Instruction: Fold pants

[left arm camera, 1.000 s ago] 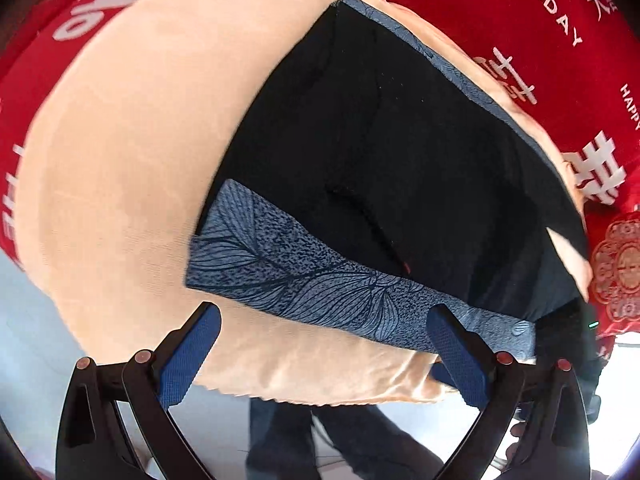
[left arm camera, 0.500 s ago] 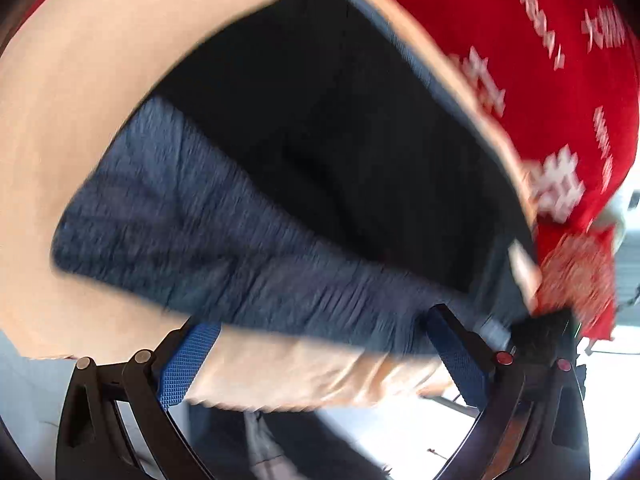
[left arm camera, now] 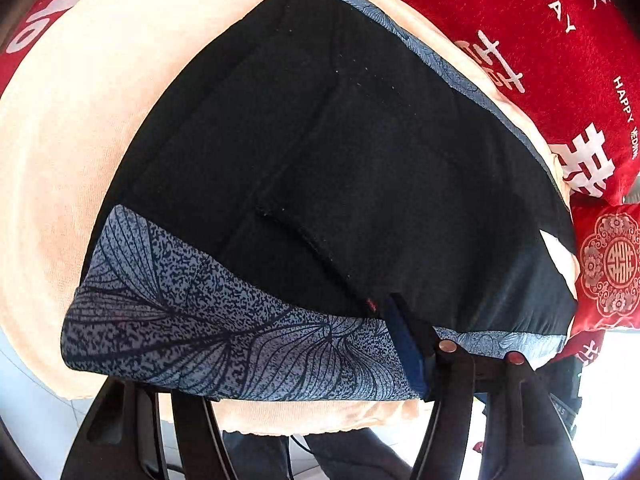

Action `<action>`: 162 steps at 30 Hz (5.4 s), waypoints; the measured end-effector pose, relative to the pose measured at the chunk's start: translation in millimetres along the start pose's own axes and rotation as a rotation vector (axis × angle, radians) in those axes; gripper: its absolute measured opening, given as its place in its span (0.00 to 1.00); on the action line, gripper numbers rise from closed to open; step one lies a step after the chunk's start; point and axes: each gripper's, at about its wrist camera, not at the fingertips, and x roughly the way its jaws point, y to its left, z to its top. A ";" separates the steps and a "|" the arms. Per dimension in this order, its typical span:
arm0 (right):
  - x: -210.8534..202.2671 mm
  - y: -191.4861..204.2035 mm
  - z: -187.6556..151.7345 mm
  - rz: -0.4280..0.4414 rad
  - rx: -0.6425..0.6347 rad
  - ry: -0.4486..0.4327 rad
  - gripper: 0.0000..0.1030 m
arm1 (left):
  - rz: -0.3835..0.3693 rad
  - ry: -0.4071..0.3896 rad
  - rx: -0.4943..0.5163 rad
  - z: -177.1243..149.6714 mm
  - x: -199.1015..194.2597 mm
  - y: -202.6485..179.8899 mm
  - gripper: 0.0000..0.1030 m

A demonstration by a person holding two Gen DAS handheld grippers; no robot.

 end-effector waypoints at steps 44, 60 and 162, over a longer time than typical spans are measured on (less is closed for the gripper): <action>16.9 173.9 342.3 -0.129 -0.324 0.148 0.70 | 0.360 -0.412 -0.144 227.1 -35.0 -65.8 0.77; -29.9 175.4 328.5 -0.217 -0.399 0.054 0.62 | 0.500 -0.150 0.056 166.3 21.4 -111.1 0.78; -341.2 -19.0 476.5 -0.620 -0.313 -0.240 0.23 | 0.563 -0.147 0.211 186.9 160.0 -339.6 0.83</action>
